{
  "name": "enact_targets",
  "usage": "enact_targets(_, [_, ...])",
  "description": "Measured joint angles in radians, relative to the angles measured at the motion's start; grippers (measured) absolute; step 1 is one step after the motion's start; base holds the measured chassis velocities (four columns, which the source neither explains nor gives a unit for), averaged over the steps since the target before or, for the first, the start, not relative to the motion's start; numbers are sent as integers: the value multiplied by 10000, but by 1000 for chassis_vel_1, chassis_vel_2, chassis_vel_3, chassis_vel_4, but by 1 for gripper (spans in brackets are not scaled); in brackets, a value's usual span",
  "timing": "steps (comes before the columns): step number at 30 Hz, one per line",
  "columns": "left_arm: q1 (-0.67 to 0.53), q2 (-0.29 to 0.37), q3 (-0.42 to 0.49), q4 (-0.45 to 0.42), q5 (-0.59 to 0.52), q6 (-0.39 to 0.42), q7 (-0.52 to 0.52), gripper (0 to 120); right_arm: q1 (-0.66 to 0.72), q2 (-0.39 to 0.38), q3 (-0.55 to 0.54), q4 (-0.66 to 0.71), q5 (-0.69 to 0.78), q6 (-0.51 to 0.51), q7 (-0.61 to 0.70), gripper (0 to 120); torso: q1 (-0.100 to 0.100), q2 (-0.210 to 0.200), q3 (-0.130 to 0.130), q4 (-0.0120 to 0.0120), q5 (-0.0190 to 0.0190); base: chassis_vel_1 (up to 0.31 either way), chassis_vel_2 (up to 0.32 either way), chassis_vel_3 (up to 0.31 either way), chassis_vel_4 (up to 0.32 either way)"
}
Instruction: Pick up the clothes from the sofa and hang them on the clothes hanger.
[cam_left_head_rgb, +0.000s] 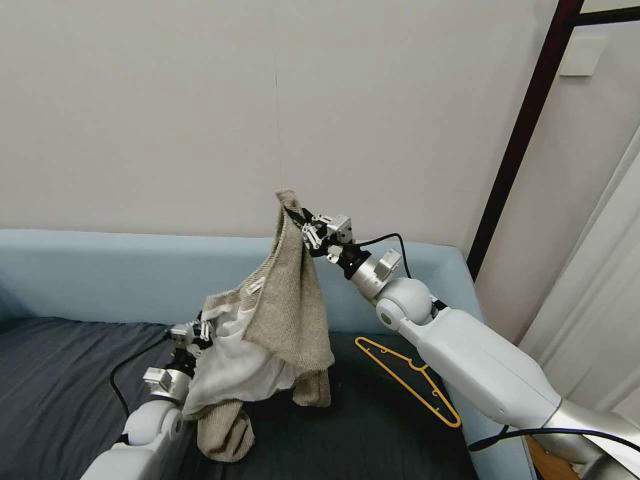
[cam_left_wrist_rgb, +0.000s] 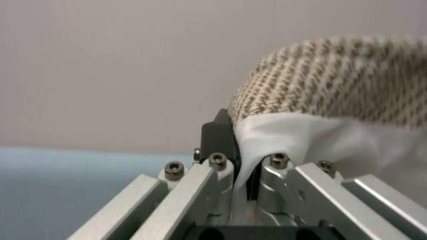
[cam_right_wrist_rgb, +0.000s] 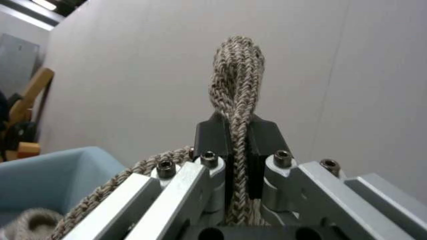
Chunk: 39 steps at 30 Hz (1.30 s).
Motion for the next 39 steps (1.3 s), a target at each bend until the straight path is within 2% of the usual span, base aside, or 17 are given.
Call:
enact_targets(4, [200, 433, -225, -1689, -158, 214, -1013, 0, -31, 34, 531, 138, 46, 109, 242, 4, 0, 1, -3, -4, 4, 0, 0, 0, 0])
enact_targets(6, [408, 423, -291, -1952, -84, 216, -1105, 0, -88, 31, 567, 221, 50, 157, 270, 4, 0, 1, -3, -4, 4, 0, 0, 0, 0])
enact_targets(8, [1377, 70, -399, -2399, 433, 140, -1245, 0, -475, -33, 495, 385, -115, 287, 290, 4, 0, 3, -4, -2, 6, 0, 0, 0, 0])
enact_targets(10, [2501, -765, -330, -2176, 1409, -263, -1330, 0, -1038, -50, 220, 341, -611, 528, 461, 4, -1, 1, -2, 6, -8, 0, 0, 0, 0])
enact_targets(11, [2501, -765, -330, -2176, 1409, -263, -1330, 0, -1038, -50, 220, 341, -611, 528, 461, 4, -1, 1, -2, 6, -8, 0, 0, 0, 0])
enact_targets(15, [3633, -2393, -49, -1114, 3075, -900, -1837, 0, -2237, 296, -294, 1, -1329, 780, 878, 4, -2, 1, -2, -1, 1, 0, 0, 0, 0])
enact_targets(20, [4188, -2905, 231, -773, 3843, -777, -2304, 0, -2737, 556, -430, -331, -1669, 827, 938, 4, -2, 1, -1, -1, 0, 0, 0, 0, 0])
enact_targets(21, [4451, -2962, 336, -765, 4224, -698, -2354, 5, -2868, 629, -441, -431, -1751, 844, 938, 4, -2, 2, -2, 0, 3, 0, 0, 0, 0])
enact_targets(23, [4831, -2788, 418, -914, 4591, -540, -2372, 15, -2927, 652, -438, -488, -1776, 848, 935, 4, -2, 2, -2, -1, -1, 0, 0, 0, 0])
enact_targets(26, [5201, -2406, 428, -1034, 4795, -409, -2361, 23, -2924, 624, -362, -492, -1775, 848, 932, 4, -2, 2, -3, -1, 2, 0, 0, 0, 0])
enact_targets(28, [5573, -2054, 400, -1030, 4945, -431, -2062, 30, -2905, 568, -273, -480, -1756, 839, 928, 4, -1, 1, -2, 0, -1, 0, 0, 0, 0])
enact_targets(30, [6059, -1673, 297, -966, 5054, -697, -1359, 42, -2871, 481, -137, -447, -1723, 826, 910, 4, -2, 1, -2, 2, 0, 0, 0, 0, 0])
enact_targets(32, [6207, -1558, 273, -968, 5055, -842, -1129, 45, -2861, 442, -76, -435, -1713, 822, 900, 4, -2, 2, -2, 3, -3, 0, 0, 0, 0])
enact_targets(35, [6377, -1217, 139, -1213, 4557, -1125, -369, 58, -2858, 328, 51, -353, -1678, 819, 883, 4, -2, 2, -1, 3, -3, 0, 0, 0, 0])
enact_targets(36, [6377, -1217, 139, -1213, 4557, -1125, -369, 58, -2858, 328, 51, -353, -1678, 819, 883, 4, -2, 2, -1, 3, -3, 0, 0, 0, 0])
enact_targets(39, [6057, -677, -66, -1376, 3673, -1165, 518, 70, -2843, 240, 131, -285, -1661, 819, 837, 4, -1, 2, -2, -4, -3, 0, 0, 0, 0])
